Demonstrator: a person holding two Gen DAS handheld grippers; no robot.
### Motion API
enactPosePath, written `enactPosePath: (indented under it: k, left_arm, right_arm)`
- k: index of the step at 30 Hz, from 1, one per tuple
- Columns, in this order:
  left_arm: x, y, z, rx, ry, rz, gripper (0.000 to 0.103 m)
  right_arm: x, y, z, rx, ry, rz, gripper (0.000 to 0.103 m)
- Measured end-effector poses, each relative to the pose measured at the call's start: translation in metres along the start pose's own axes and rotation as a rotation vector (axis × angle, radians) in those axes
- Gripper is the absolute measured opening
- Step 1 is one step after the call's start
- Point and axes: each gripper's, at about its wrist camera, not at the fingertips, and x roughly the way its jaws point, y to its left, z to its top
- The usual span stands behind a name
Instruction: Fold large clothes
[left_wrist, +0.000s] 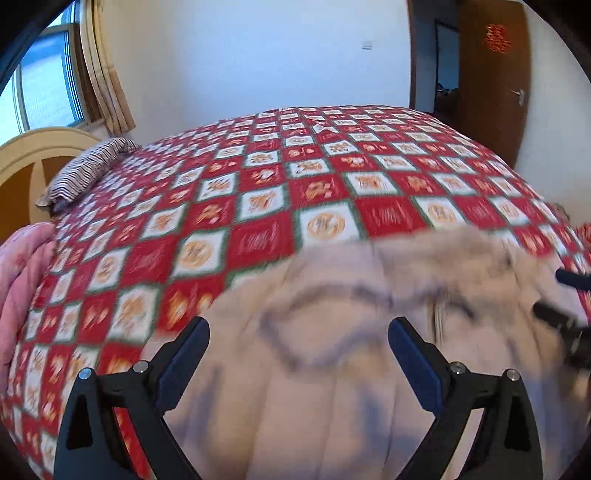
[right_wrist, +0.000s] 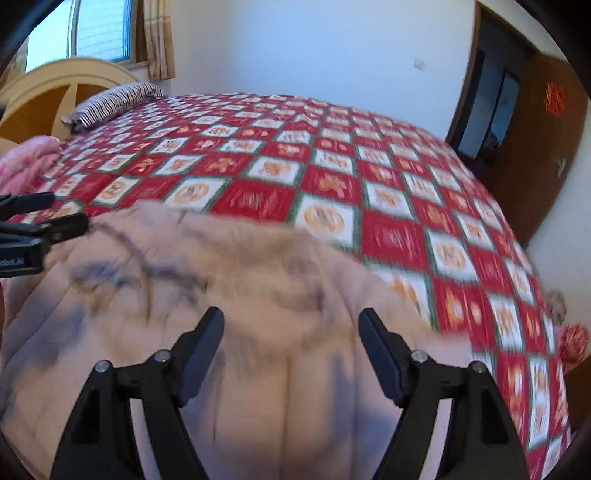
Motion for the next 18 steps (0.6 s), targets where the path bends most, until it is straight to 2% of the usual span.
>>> enactPosePath:
  k: [7,11,15,18]
  left_arm:
    - [-0.070,0.032,-0.116,-0.035,0.038,0.017,0.098]
    - [-0.100,0.043,-0.169,-0.047,0.048,0.041,0.098]
    - [-0.118,0.051,-0.222,-0.087,0.104,0.024,0.098]
    - [-0.136,0.055,-0.257,-0.112,0.103,0.015,0.098]
  right_arm:
    - [-0.066,-0.020,-0.094,0.096,0.040,0.017,0.078]
    - [-0.098,-0.028,-0.138,0.152,0.051,-0.005,0.078]
    - [-0.122,-0.033,-0.179,0.198,0.068,-0.022,0.078]
    - [-0.140,-0.035,-0.210,0.243,0.074,-0.028,0.078]
